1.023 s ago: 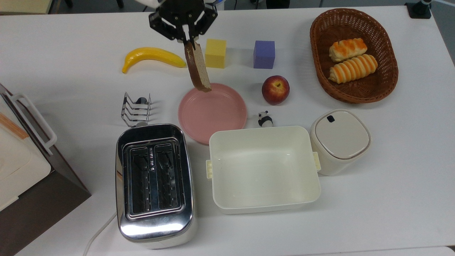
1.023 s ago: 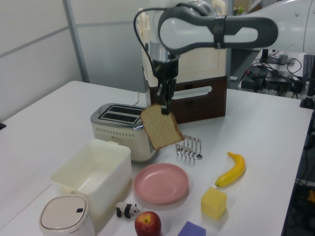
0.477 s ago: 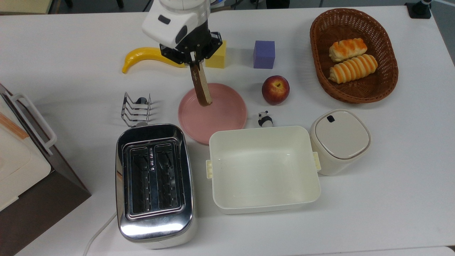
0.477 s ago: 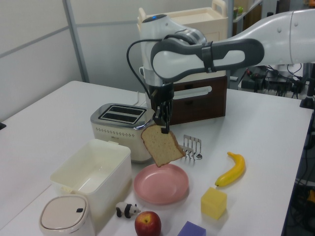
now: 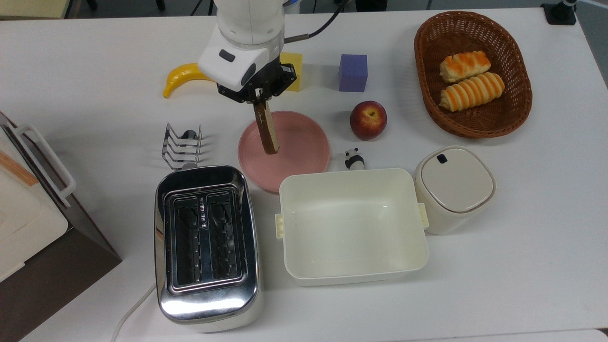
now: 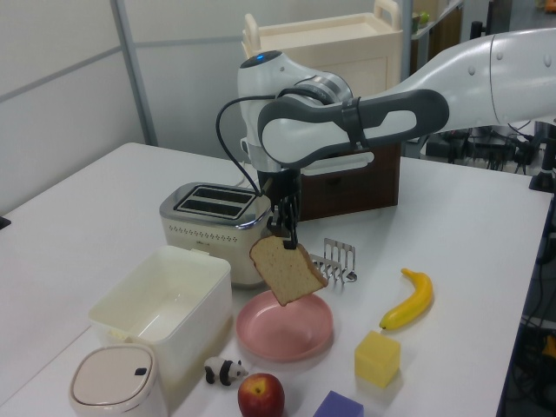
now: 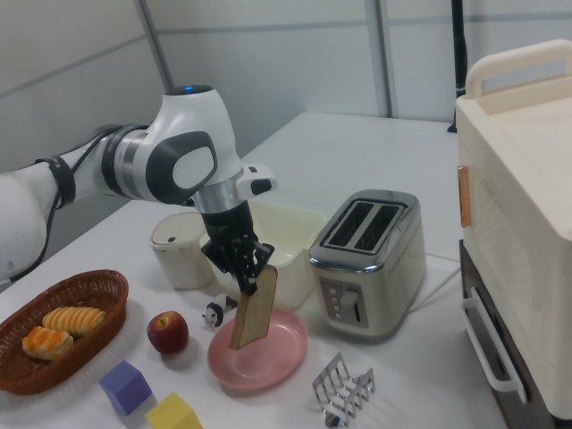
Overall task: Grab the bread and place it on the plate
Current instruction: 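Lower the bread onto the pink plate and open the gripper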
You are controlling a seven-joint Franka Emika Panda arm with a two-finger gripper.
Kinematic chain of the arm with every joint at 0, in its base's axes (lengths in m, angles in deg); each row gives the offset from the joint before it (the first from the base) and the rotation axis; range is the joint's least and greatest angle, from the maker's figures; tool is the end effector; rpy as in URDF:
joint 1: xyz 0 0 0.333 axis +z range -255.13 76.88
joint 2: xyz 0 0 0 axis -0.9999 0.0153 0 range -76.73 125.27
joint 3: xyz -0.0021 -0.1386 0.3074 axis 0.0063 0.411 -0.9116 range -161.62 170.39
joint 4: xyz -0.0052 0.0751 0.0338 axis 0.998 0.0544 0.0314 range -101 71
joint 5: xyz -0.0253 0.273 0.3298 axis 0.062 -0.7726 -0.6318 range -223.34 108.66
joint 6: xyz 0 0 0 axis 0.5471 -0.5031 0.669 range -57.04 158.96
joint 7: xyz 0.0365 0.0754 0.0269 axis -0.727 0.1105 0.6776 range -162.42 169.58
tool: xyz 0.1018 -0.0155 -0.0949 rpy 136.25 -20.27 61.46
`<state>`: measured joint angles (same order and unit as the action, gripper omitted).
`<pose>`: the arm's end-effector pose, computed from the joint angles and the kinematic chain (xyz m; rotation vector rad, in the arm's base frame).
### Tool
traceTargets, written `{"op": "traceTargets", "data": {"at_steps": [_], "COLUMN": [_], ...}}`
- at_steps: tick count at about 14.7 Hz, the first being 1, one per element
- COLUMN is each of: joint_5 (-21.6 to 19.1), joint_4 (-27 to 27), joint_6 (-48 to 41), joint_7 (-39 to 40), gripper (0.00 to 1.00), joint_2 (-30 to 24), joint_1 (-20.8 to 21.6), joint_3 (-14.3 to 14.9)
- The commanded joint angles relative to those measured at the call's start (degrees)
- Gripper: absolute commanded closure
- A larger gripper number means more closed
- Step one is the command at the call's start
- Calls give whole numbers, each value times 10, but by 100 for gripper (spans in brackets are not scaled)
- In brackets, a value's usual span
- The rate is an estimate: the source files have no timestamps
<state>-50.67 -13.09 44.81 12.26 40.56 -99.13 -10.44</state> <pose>0.6800 0.0266 0.4693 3.0759 0.3904 -0.0825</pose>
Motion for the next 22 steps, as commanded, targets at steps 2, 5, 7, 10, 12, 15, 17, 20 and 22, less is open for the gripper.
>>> {"op": "traceTargets", "data": {"at_steps": [2,5,7,10,12,15,17,20,22], "joint_5": [31,34,34,39,42,48,49,50,50], "joint_4": [-31,-32,-44,-47,-47,-46,-47,-47,-47], "joint_6": [15,16,35,41,41,41,41,41,40], "joint_7": [-29,-31,-32,-32,-36,-37,-37,-37,-37], "gripper": [100,100,100,100,100,100,100,100,96], "joint_2": [-15,-14,-13,-13,-14,-14,-13,-13,-13], "joint_1": [5,4,5,5,5,5,5,5,6], "joint_3": [-19,-25,-27,-28,-31,-42,-42,-42,-43]}}
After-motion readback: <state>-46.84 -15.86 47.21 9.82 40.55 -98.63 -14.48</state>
